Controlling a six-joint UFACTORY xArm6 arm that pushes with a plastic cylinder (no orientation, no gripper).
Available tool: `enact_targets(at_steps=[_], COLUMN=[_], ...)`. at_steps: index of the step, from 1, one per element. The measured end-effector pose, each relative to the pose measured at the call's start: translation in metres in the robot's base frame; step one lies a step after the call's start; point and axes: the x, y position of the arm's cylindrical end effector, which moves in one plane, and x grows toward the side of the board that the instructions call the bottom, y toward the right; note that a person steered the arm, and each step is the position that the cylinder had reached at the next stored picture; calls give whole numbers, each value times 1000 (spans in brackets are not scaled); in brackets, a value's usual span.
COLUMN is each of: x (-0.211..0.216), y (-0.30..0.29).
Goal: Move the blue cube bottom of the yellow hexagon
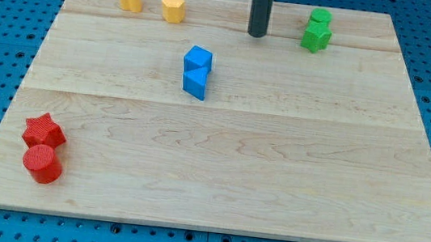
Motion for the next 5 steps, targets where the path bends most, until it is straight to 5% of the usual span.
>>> enact_targets(at_steps=[2,3,5], x=[100,102,87], y=[-116,-141,-58])
